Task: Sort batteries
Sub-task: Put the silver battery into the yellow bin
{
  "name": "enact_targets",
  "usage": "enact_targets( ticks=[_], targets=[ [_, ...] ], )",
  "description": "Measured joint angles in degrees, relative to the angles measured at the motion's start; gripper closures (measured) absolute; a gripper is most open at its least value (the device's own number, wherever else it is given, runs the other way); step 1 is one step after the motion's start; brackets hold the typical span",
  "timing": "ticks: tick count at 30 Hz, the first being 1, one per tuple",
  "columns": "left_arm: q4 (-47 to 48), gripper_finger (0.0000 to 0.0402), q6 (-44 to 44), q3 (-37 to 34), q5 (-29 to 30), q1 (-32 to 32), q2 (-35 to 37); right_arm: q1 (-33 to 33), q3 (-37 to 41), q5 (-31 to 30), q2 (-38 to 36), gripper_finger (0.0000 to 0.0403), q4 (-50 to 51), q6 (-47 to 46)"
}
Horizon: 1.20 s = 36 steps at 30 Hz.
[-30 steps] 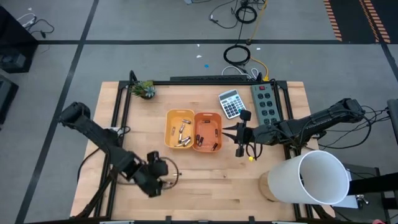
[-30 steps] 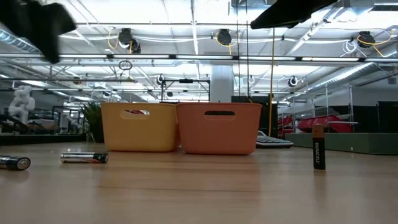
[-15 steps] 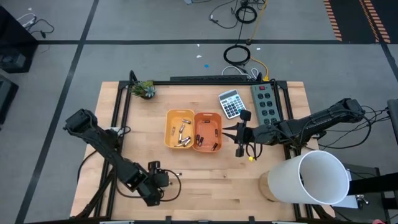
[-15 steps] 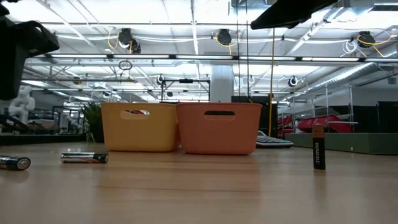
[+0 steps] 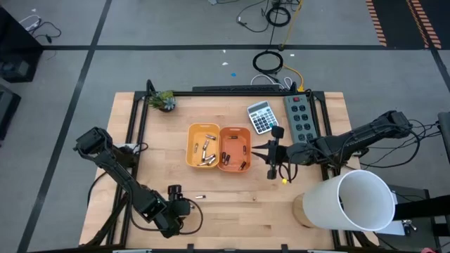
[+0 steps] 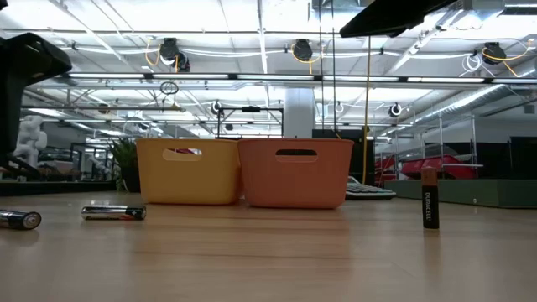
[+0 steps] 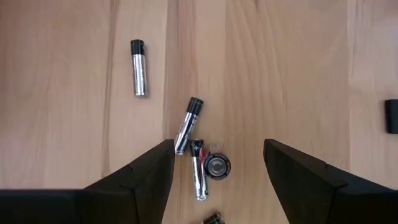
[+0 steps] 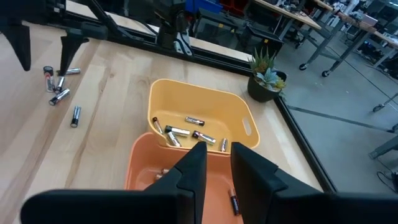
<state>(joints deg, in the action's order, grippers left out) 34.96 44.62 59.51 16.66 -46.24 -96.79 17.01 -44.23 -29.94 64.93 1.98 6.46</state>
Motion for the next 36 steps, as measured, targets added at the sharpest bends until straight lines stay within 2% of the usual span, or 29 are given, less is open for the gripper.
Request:
enact_targets(
  ticks=[5,21,28,32,36],
  targets=[
    [-0.4,0.0146,1.1,-0.1,3.1,-0.7,0.0,0.0,0.0,0.0,0.0,0.0339,0.0,0.0],
    [-18.1,0.0146,4.7,-11.2,10.7,-5.0,0.0,0.0,0.0,0.0,0.0,0.0339,0.0,0.0],
    [-21.3,0.0148,6.1,-13.6,15.2,-6.5,0.0,0.0,0.0,0.0,0.0,0.0339,0.0,0.0],
    [-21.8,0.0173,6.0,-13.6,15.3,-6.4,0.0,0.0,0.0,0.0,0.0,0.0339,0.0,0.0],
    [-22.1,0.0227,5.9,-13.6,15.4,-6.5,0.0,0.0,0.0,0.0,0.0,0.0339,0.0,0.0]
  ],
)
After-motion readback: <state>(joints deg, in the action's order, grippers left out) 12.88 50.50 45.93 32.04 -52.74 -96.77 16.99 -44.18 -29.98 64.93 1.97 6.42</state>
